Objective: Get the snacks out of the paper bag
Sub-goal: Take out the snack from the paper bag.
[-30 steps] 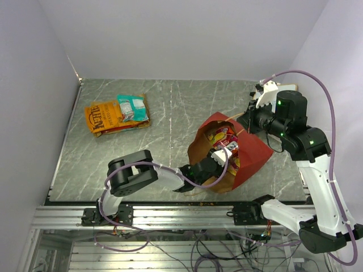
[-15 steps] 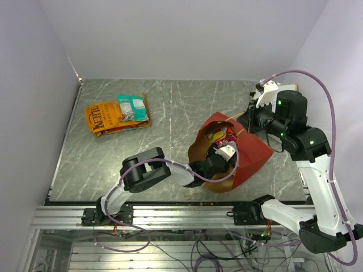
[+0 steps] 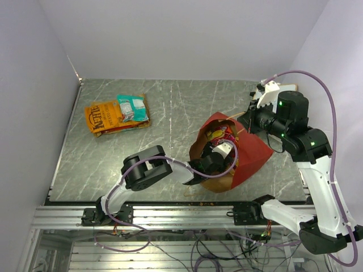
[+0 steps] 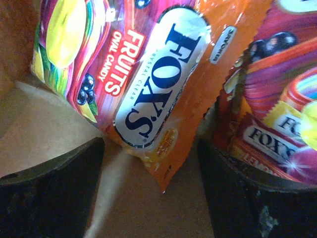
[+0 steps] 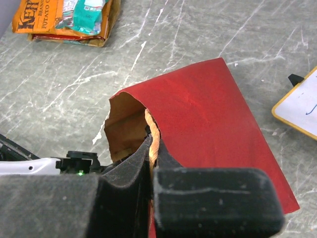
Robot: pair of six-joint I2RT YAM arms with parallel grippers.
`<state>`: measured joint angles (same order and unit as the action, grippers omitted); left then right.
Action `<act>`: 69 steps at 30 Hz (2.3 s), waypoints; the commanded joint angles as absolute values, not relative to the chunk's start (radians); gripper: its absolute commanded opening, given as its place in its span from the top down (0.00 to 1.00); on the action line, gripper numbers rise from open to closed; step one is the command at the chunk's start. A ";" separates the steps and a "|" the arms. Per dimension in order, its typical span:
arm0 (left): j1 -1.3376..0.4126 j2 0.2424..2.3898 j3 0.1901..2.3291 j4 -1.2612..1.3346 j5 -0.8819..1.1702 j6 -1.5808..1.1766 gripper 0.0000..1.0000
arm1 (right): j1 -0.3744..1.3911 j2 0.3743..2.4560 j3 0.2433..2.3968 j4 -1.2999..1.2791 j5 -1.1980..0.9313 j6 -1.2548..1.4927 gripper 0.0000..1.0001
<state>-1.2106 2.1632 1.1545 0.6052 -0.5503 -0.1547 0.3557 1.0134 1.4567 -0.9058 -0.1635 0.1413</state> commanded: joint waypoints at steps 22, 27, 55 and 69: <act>-1.150 1.939 1.079 0.451 -0.289 -0.187 0.83 | 0.359 1.001 1.428 -0.830 -0.144 0.147 1.00; -1.162 1.818 1.035 0.370 -0.233 -0.207 0.93 | 0.360 1.002 1.425 -0.809 -0.117 0.151 1.00; -1.187 1.038 1.120 -0.369 -0.294 -0.309 0.93 | 0.359 1.003 1.336 -0.646 -0.076 0.184 1.00; -1.024 1.068 1.307 -0.482 -0.612 -0.107 0.93 | 0.359 0.999 1.364 -0.689 -0.125 0.135 1.00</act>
